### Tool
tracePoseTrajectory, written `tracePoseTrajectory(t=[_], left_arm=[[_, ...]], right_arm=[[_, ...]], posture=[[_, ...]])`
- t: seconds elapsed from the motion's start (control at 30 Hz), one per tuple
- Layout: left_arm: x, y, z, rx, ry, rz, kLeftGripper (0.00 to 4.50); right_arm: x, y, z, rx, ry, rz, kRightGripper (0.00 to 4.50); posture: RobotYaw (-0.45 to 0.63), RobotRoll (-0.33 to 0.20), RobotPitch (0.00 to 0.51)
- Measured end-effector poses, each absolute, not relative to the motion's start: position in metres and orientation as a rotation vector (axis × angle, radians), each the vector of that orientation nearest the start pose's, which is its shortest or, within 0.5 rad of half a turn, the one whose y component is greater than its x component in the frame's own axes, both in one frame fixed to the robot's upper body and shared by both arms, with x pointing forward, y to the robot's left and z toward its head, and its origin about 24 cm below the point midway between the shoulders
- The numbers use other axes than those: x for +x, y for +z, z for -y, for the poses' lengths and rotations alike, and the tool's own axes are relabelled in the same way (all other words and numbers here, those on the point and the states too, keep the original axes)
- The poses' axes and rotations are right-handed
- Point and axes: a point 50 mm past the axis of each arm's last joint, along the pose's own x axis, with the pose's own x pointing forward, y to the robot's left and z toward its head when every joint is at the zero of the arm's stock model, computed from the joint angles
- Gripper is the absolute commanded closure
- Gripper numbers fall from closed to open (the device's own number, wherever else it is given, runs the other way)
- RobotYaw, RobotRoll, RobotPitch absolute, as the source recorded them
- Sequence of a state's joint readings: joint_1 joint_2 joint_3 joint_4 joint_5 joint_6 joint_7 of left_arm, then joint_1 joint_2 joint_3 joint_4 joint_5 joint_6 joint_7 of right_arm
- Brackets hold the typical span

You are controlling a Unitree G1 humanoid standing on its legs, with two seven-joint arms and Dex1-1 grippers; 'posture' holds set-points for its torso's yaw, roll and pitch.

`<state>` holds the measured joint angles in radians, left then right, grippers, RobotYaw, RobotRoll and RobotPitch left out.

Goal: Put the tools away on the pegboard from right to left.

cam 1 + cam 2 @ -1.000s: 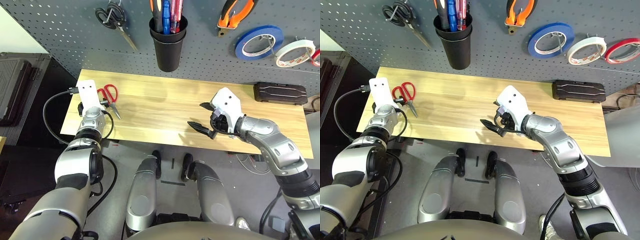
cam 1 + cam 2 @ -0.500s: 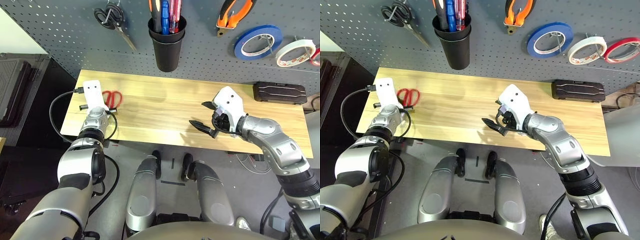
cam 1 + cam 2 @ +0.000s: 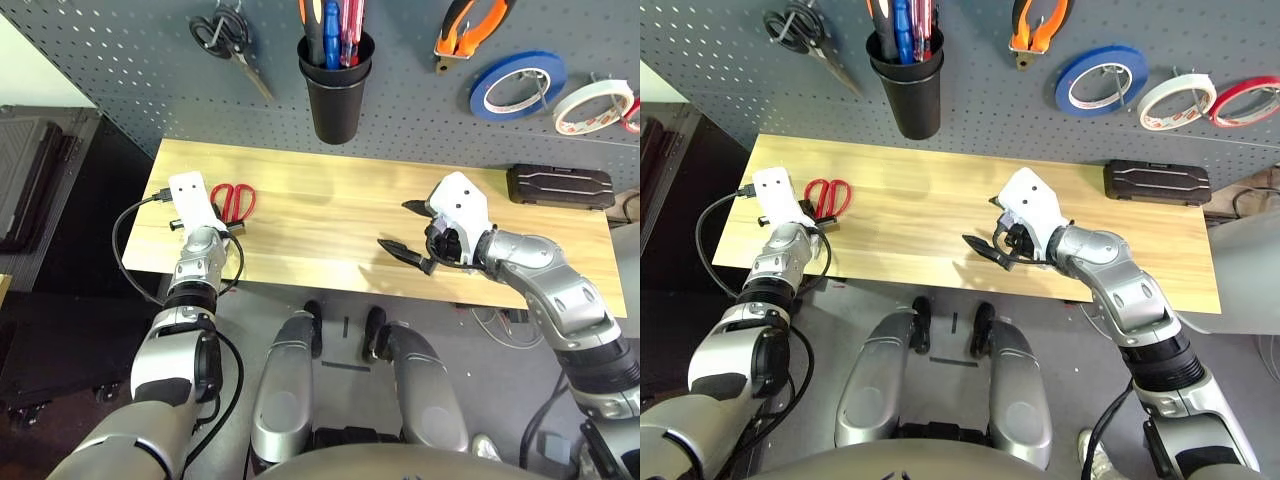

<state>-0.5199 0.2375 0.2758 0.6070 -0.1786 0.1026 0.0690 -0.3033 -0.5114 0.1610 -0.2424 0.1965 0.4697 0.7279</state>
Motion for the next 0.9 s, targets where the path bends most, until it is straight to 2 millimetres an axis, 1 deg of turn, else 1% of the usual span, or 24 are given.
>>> tracePoseTrajectory(t=[0.13,0.23,0.43,0.6,0.7,0.8,0.9], left_arm=[[0.326,0.085,-0.241,-0.143,0.275,-0.028,4.47],[0.311,0.098,-0.242,-0.177,0.27,0.033,4.47],[0.286,0.121,-0.244,-0.235,0.256,0.137,4.47],[0.275,0.136,-0.247,-0.259,0.25,0.203,4.47],[0.269,0.149,-0.247,-0.271,0.246,0.255,4.47],[0.264,0.16,-0.244,-0.284,0.229,0.307,4.47],[0.261,0.166,-0.239,-0.313,0.213,0.338,4.47]], right_arm=[[0.275,0.129,0.147,-0.328,0.95,-0.053,0.0],[0.276,0.133,0.154,-0.293,0.971,-0.001,0.0],[0.278,0.139,0.155,-0.228,1.007,0.089,0.0],[0.283,0.141,0.153,-0.218,1.022,0.136,0.0],[0.285,0.143,0.148,-0.195,1.036,0.181,0.0],[0.285,0.148,0.145,-0.186,1.05,0.231,0.0],[0.285,0.152,0.143,-0.174,1.056,0.265,0.0]], posture=[[0.21,0.0,0.356],[0.24,0.0,0.345],[0.28,0.0,0.318],[0.31,0.0,0.291],[0.31,0.0,0.28],[0.32,0.0,0.27],[0.32,0.0,0.262]])
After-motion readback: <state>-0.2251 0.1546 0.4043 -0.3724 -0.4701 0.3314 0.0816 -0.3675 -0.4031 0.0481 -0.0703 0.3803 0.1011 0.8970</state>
